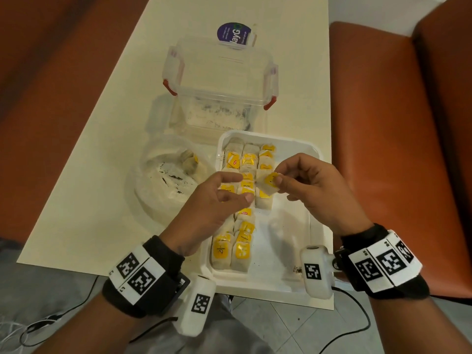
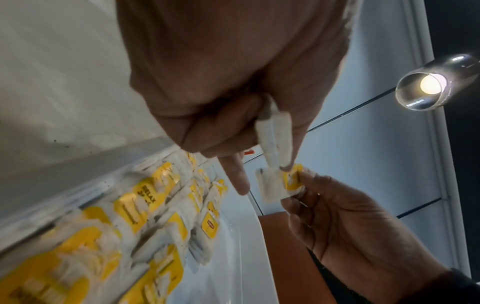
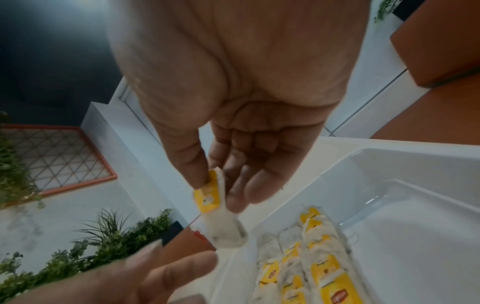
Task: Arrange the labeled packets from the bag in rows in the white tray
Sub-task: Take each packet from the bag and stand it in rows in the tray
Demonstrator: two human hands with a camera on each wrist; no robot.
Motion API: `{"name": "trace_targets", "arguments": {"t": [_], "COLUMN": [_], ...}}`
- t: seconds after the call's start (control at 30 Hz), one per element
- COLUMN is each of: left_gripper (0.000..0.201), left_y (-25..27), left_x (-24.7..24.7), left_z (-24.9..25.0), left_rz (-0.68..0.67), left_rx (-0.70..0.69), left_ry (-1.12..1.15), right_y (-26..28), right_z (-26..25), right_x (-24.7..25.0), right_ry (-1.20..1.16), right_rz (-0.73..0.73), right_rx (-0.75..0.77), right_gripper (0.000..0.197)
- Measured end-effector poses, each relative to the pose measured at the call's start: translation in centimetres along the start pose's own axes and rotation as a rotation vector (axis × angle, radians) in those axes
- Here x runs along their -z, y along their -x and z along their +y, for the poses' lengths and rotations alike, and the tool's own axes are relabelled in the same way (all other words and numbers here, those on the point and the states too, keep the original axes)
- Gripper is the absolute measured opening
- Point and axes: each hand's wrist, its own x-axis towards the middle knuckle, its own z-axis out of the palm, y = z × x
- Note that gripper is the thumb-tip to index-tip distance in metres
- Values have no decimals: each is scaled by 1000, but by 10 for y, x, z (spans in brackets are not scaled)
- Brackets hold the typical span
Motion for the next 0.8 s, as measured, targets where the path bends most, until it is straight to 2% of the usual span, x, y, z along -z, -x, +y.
{"name": "trace_targets", "arguments": {"t": [0.1,0.17,0.23,0.27,0.37,0.43,0.63,0.8], "left_gripper": [30,28,27,25,18,22,33,38], "left_y": [3,5,7,8,11,11,11,11], "left_x": [6,9,11,12,13,13,14,12], "left_z": [6,10,10,11,8,7,3,3], "left_rz": [50,58,52,47,19,-6,-46,-24], "left_rx": [18,30,55,65,102,116,60,42], "left_ry": [-18,-1,40,59,143,193,201,200], "right_y": [-4,-3,-3,-4,-12,-17,-25,-28], "right_z": [16,23,29,32,41,43,50,55], "right_x": [-1,-6,-13,-16,-23,-25,-25,-25], "right_ry": [239,425,512,537,626,633,505,437], "right_rz": [3,-162,-331,-368,-344,-309,-226,-189], "right_rx": [-10,-74,-156,-183,-223,-239,-271,-294], "right_gripper": [10,16,18,17,14,13,17,17]}}
